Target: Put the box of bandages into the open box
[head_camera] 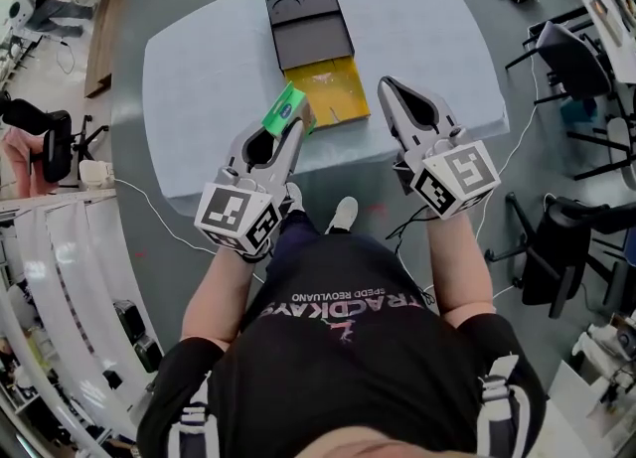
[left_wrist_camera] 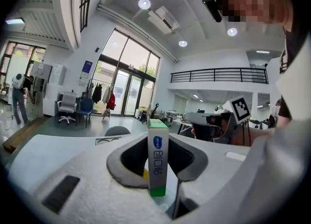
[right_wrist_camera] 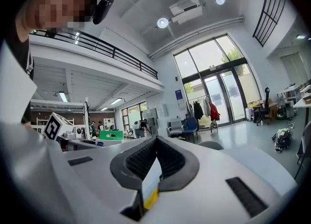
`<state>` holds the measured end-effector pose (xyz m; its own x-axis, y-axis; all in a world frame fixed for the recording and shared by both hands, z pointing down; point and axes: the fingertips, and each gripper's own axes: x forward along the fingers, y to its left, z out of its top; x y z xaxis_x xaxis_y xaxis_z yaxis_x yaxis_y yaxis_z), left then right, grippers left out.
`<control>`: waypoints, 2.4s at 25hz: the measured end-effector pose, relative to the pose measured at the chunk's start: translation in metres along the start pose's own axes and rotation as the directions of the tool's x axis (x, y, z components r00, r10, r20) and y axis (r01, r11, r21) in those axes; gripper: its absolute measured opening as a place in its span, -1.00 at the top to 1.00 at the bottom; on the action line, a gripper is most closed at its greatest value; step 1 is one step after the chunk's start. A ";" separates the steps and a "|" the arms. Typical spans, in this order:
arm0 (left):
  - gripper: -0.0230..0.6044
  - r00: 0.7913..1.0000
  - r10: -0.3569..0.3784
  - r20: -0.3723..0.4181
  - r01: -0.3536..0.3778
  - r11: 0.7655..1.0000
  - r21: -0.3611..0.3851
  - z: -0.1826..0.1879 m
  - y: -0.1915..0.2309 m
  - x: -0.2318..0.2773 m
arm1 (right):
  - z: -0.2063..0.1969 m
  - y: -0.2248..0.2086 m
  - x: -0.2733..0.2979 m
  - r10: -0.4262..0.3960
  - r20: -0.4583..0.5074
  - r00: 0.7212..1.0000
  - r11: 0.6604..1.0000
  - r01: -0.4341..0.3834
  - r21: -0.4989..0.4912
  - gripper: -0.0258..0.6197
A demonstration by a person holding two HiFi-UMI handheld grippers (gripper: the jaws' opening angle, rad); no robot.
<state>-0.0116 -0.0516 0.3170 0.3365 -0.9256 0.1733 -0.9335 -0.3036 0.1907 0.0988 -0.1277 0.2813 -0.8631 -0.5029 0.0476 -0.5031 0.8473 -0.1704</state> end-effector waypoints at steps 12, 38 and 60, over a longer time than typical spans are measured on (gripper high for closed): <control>0.61 0.994 -0.080 -0.074 0.078 0.997 -0.027 -0.018 0.025 0.052 | -0.017 -0.035 0.029 -0.066 -0.034 0.997 0.997 0.067 0.029 0.89; 0.61 0.937 -0.176 -0.303 0.060 0.932 -0.358 -0.169 0.084 0.136 | -0.121 -0.064 0.067 -0.147 -0.234 0.961 0.976 0.179 0.124 0.89; 0.61 0.863 -0.238 -0.446 0.017 0.896 -0.445 -0.246 0.080 0.202 | -0.163 -0.107 0.066 -0.175 -0.291 0.941 0.950 0.238 0.200 0.89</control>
<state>0.0121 -0.2070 0.6045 0.5679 -0.6252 0.5353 -0.7751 -0.1874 0.6035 0.0882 -0.2234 0.4629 -0.7372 -0.5711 0.3611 -0.6747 0.6509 -0.3478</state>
